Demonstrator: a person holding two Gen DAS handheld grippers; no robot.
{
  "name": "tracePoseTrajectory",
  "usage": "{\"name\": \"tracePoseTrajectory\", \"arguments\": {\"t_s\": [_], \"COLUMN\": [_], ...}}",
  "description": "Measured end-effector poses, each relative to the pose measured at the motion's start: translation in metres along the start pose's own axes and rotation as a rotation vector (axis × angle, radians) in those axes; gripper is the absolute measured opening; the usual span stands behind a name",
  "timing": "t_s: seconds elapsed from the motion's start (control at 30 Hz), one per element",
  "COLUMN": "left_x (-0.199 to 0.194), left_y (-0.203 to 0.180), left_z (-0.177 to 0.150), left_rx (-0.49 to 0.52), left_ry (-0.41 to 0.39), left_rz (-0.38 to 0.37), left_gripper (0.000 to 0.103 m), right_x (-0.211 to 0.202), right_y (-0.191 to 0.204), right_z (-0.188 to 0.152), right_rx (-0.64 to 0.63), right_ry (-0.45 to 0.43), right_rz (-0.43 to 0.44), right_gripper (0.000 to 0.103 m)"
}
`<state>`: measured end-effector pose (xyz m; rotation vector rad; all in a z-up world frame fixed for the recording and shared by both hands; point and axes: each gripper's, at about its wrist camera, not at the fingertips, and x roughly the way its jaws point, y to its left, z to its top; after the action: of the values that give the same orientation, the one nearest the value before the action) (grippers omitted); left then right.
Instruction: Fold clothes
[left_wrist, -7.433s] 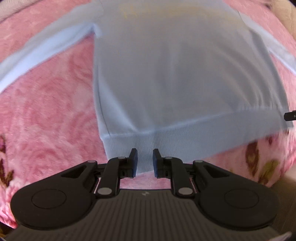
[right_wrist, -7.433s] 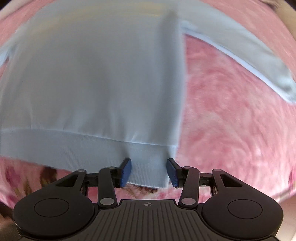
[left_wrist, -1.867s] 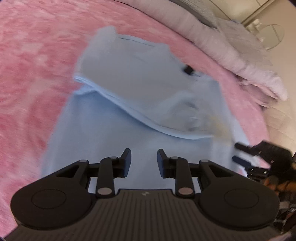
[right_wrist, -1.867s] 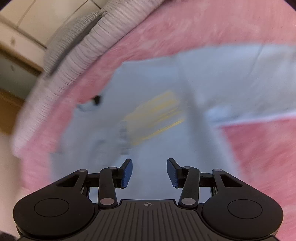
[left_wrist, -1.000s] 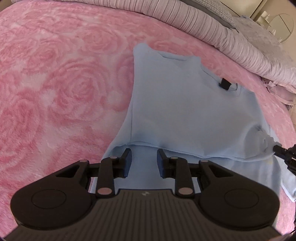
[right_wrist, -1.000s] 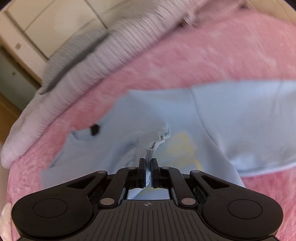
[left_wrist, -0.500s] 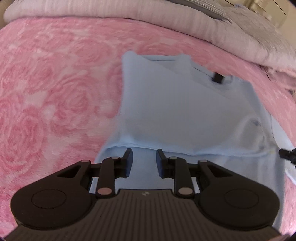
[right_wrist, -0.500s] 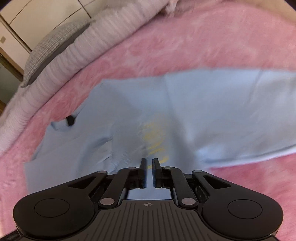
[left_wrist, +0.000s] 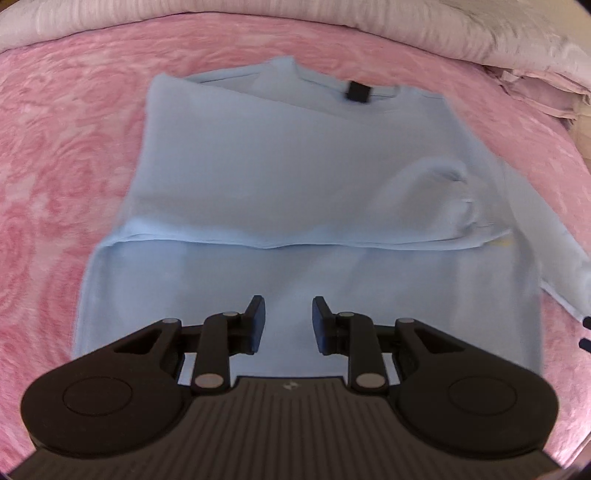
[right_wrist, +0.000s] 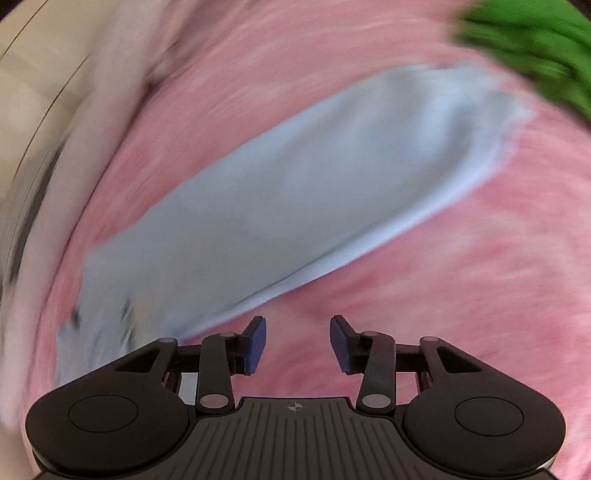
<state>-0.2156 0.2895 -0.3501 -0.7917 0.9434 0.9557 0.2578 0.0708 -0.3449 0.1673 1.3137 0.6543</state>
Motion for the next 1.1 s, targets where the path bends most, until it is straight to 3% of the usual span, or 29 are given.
{"name": "tracePoseTrajectory", "arguments": {"t_s": [0.2,0.33,0.4,0.43,0.47,0.53,0.6,0.7,0.8,0.87,0.93,1.03,1.1], "left_x": [0.009,0.013,0.013,0.013,0.013,0.010,0.006,-0.001,-0.006,-0.010,-0.014,-0.017,-0.018], "left_y": [-0.032,-0.041,-0.039,-0.036,-0.034,-0.025,-0.016,-0.001,0.014,0.022,0.029,0.036,0.037], "left_z": [0.012,0.016,0.016,0.016,0.016,0.015,0.014,0.012,0.005,0.000,-0.005,-0.012,-0.017], "left_rx": [-0.002,0.010,-0.002,-0.012,-0.022,-0.044,-0.062,-0.088,-0.127,-0.152,-0.178,-0.225,-0.246], "left_ry": [-0.018,-0.018,-0.012,-0.008,-0.004,-0.003,-0.006,-0.011,-0.003,0.000,0.001,0.011,0.013], "left_rz": [-0.018,-0.018,-0.019,-0.020,-0.021,-0.020,-0.017,-0.013,-0.010,-0.013,-0.025,-0.072,-0.105], "left_gripper": [0.023,0.023,0.023,0.023,0.023,0.023,0.023,0.023,0.023,0.023,0.023,0.023,0.025], "right_x": [-0.014,-0.004,-0.004,-0.003,-0.001,-0.003,-0.014,-0.037,-0.051,-0.055,-0.047,-0.018,-0.009], "right_y": [-0.082,-0.104,-0.105,-0.100,-0.092,-0.069,-0.024,0.068,0.148,0.187,0.214,0.229,0.224], "right_z": [0.035,0.047,0.052,0.053,0.057,0.059,0.056,0.024,-0.042,-0.097,-0.148,-0.205,-0.226], "right_rx": [0.345,0.451,0.434,0.402,0.336,0.216,0.014,-0.396,-0.787,-0.970,-1.120,-1.251,-1.274], "right_ry": [-0.167,-0.196,-0.202,-0.200,-0.183,-0.202,-0.260,-0.361,-0.377,-0.337,-0.210,0.067,0.160], "right_rz": [0.035,0.079,0.069,0.050,-0.010,-0.087,-0.131,-0.065,0.058,0.181,0.268,0.239,0.214], "right_gripper": [0.043,0.042,0.041,0.017,0.002,0.002,0.002,0.002,0.002,0.002,0.006,0.028,0.031]}}
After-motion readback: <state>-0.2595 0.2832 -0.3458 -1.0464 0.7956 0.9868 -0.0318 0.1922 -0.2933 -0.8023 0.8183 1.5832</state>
